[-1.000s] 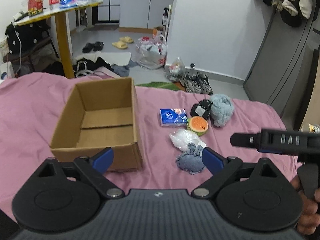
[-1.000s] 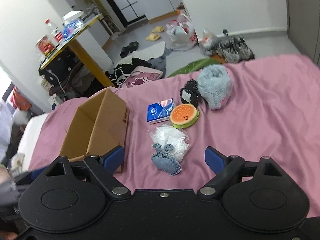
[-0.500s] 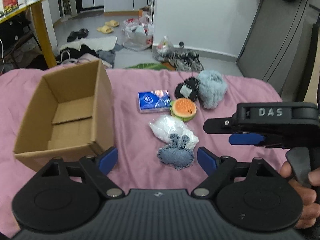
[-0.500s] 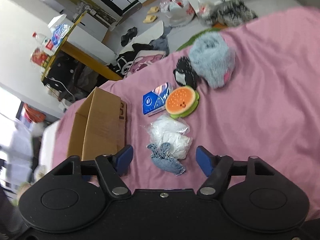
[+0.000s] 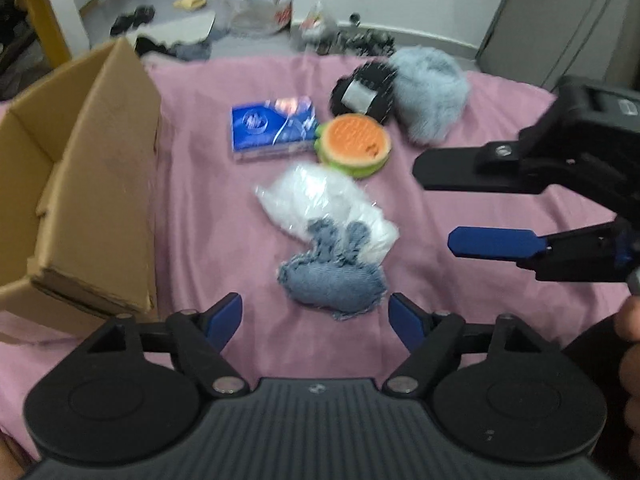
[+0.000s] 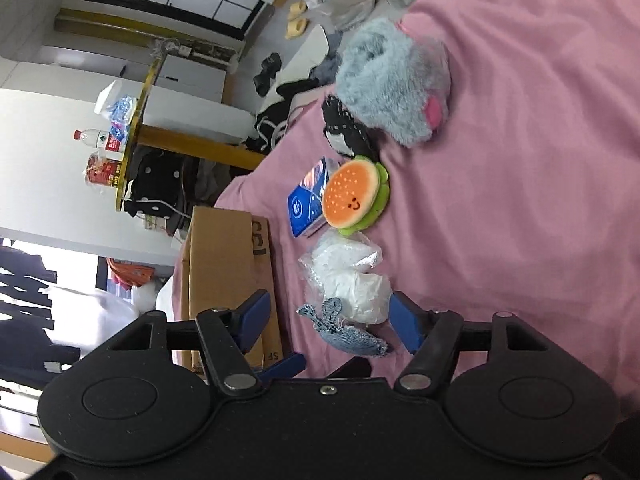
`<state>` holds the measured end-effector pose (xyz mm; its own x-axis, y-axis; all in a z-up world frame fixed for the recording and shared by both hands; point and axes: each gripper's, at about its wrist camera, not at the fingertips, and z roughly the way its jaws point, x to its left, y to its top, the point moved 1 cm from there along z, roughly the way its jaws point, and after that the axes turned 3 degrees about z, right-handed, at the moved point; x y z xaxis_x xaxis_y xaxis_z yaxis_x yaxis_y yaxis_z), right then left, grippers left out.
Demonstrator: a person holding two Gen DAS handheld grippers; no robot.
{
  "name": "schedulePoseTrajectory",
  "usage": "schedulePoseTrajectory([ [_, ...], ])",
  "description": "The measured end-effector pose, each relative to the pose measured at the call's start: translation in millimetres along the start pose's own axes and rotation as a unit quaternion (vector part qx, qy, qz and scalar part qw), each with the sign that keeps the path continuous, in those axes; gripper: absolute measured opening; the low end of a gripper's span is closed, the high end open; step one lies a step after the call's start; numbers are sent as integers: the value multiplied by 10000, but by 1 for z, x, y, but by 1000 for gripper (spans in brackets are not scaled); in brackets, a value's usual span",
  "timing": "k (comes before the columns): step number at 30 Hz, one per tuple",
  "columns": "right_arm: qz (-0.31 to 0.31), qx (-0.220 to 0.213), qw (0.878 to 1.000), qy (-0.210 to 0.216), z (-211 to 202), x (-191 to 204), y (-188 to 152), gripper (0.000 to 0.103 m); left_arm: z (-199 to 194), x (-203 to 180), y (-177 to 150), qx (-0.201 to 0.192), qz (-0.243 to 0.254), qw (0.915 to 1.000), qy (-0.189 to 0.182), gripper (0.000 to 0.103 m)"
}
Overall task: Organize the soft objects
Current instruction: 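Move the left gripper down and grasp the denim bunny plush, then grasp the clear plastic bag with the right gripper while the left holds the bunny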
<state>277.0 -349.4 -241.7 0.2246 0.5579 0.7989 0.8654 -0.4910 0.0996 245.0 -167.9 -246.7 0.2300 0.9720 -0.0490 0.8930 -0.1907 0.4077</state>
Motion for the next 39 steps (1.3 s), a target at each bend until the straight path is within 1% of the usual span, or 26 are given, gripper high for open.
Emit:
schedulePoseTrajectory([
  [4,-44,149,9999,-52,13,0,2,65,10,3,1,21,-14,10000,-33,79],
  [7,2,198,9998,-102,18,-2,3,64,17,1,4,18,7,9999,-152,79],
  [10,99,240,9995,-175,22,-5,7,64,27,0,9,62,25,9999,-126,79],
  [12,111,322,9989,-323,27,-4,9,64,31,0,11,48,-2,9999,-133,74],
  [14,10,348,9984,-447,32,3,8,64,33,0,13,34,-17,9999,-101,58],
  [16,-25,383,9979,-521,37,6,2,64,35,3,15,71,-142,9997,-196,49],
  [17,10,389,9975,-598,40,7,-1,64,35,7,17,108,-287,9991,-279,45],
  [19,119,379,9965,-735,44,5,-7,64,35,12,18,161,-498,9979,-368,41],
  [23,424,200,9961,-744,44,2,-15,64,30,18,19,368,-654,9960,-491,38],
  [26,468,-35,9958,-781,41,7,-12,64,25,22,19,439,-693,9950,-576,38],
  [29,451,-95,9951,-870,47,14,-6,63,16,23,19,429,-629,9949,-666,38],
  [32,382,-66,9930,-1118,56,18,-6,57,8,25,18,418,-624,9950,-666,38],
  [33,366,-10,9915,-1247,61,19,-7,53,5,27,18,411,-647,9949,-657,38],
  [34,325,9,9906,-1326,64,19,-9,47,3,28,18,397,-654,9950,-639,38],
  [36,284,27,9890,-1448,69,19,-13,41,0,31,18,364,-641,9955,-595,37],
  [38,308,-100,9887,-1464,70,20,-16,38,1,30,19,369,-612,9956,-600,37],
  [39,328,-173,9885,-1464,67,20,-18,31,0,30,19,376,-611,9955,-612,37],
])
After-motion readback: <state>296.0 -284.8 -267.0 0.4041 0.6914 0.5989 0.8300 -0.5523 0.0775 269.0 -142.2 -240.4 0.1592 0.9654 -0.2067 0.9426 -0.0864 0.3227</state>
